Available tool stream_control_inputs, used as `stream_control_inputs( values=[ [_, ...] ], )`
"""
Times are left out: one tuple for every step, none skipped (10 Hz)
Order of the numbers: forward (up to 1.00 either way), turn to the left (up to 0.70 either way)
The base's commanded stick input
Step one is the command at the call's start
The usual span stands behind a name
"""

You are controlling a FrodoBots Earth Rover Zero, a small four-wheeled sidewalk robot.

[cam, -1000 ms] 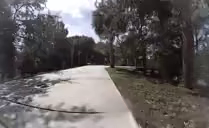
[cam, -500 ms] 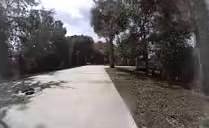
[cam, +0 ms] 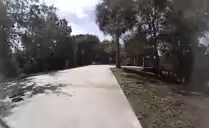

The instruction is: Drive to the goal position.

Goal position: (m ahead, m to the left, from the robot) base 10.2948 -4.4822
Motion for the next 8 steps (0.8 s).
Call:
stream_control_inputs(
  values=[
    [0.85, 0.0],
    [0.85, 0.0],
    [0.85, 0.0],
    [0.85, 0.0],
    [0.85, 0.0],
    [0.85, 0.0],
    [0.85, 0.0],
    [0.85, 0.0]
  ],
)
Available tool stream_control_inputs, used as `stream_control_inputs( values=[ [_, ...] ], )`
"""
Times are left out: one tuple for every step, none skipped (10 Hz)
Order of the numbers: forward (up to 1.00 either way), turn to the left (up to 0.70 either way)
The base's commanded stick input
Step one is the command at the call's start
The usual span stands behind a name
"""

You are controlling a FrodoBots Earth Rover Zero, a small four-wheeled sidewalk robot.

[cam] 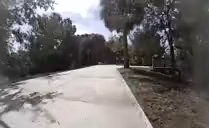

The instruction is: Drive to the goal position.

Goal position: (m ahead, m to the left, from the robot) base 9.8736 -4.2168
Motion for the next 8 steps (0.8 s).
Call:
stream_control_inputs(
  values=[
    [0.85, 0.0],
    [0.85, 0.0],
    [0.85, 0.0],
    [0.85, 0.0],
    [0.85, 0.0],
    [0.85, 0.0],
    [0.85, 0.0],
    [0.85, 0.0]
  ],
)
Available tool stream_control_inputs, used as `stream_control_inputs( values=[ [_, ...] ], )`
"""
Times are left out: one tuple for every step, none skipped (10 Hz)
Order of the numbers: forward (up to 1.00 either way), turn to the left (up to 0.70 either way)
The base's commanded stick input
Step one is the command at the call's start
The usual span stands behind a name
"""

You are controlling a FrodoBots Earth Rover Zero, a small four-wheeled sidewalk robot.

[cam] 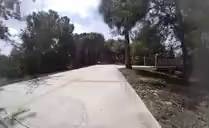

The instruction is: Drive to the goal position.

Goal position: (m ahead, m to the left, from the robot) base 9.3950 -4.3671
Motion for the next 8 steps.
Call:
stream_control_inputs(
  values=[
    [0.85, 0.0],
    [0.85, 0.0],
    [0.85, 0.0],
    [0.85, 0.0],
    [0.85, 0.0],
    [0.85, 0.0],
    [0.85, 0.0],
    [0.85, 0.0]
  ],
)
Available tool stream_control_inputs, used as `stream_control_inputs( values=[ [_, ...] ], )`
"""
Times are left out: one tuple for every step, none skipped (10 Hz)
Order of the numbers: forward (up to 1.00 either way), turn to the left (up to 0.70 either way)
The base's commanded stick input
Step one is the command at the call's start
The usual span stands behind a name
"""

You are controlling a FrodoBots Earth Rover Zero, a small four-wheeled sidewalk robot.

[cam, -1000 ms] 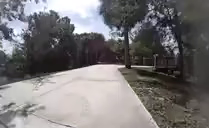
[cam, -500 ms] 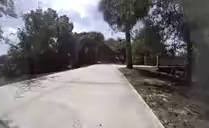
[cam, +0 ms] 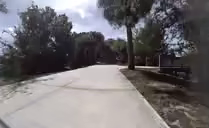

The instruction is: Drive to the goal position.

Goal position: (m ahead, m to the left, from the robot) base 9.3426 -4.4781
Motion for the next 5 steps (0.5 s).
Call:
stream_control_inputs(
  values=[
    [0.85, 0.0],
    [0.85, 0.0],
    [0.85, 0.0],
    [0.85, 0.0],
    [0.85, 0.0]
  ],
)
